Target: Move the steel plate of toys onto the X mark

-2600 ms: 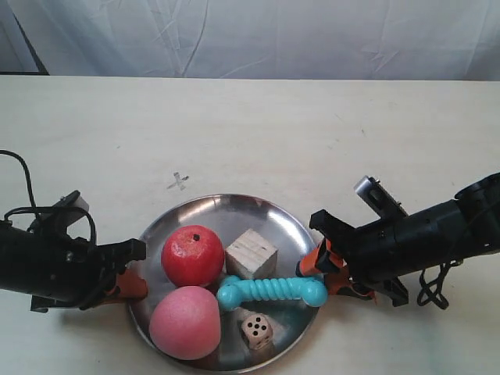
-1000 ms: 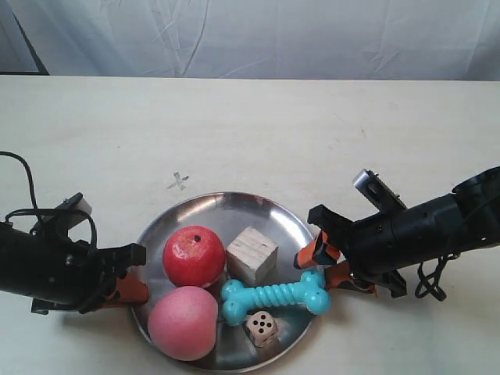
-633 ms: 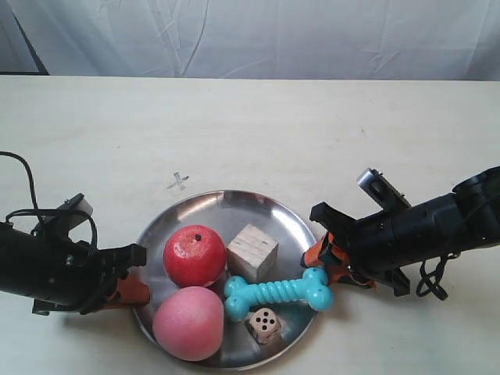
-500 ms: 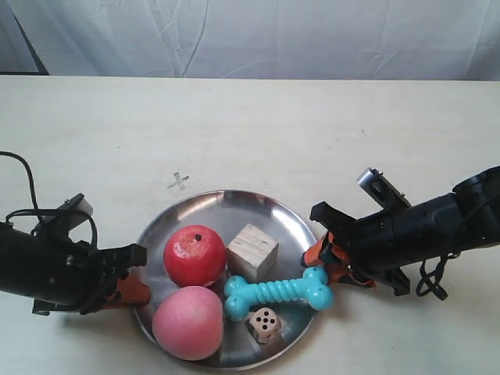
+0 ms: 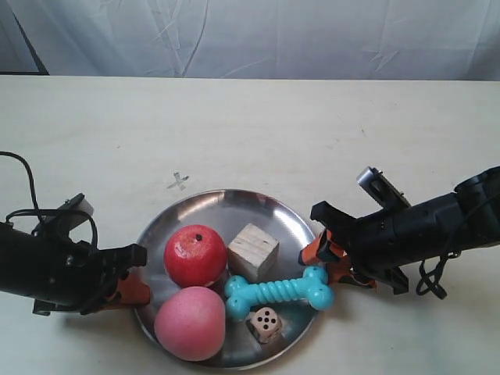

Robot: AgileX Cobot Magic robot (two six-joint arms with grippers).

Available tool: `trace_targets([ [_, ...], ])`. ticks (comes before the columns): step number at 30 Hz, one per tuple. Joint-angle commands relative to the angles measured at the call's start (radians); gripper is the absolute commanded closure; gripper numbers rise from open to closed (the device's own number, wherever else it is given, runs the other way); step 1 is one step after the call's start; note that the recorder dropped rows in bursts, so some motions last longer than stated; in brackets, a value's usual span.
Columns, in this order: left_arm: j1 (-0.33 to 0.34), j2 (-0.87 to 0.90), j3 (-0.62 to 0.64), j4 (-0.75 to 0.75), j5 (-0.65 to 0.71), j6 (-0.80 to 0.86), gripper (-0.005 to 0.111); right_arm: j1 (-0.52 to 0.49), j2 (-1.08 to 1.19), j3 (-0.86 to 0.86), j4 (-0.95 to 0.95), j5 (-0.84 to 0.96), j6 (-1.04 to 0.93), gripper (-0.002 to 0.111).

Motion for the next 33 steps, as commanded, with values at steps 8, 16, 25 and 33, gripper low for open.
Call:
trace_targets([
  [8, -0.013, 0.003, 0.002, 0.078, 0.096, 0.029, 0.107, -0.001, 0.021, -0.074, -0.095, -0.146, 0.000, 0.064],
  [16, -0.013, 0.003, 0.002, 0.076, 0.096, 0.029, 0.107, -0.001, 0.021, -0.167, -0.267, -0.138, 0.000, 0.064],
  [25, -0.013, 0.003, 0.002, 0.069, 0.096, 0.029, 0.107, -0.001, 0.021, -0.169, -0.540, 0.005, 0.202, 0.064],
  [33, -0.013, 0.003, 0.002, 0.064, 0.094, 0.028, 0.107, -0.001, 0.021, -0.166, -0.789, 0.132, 0.418, 0.064],
])
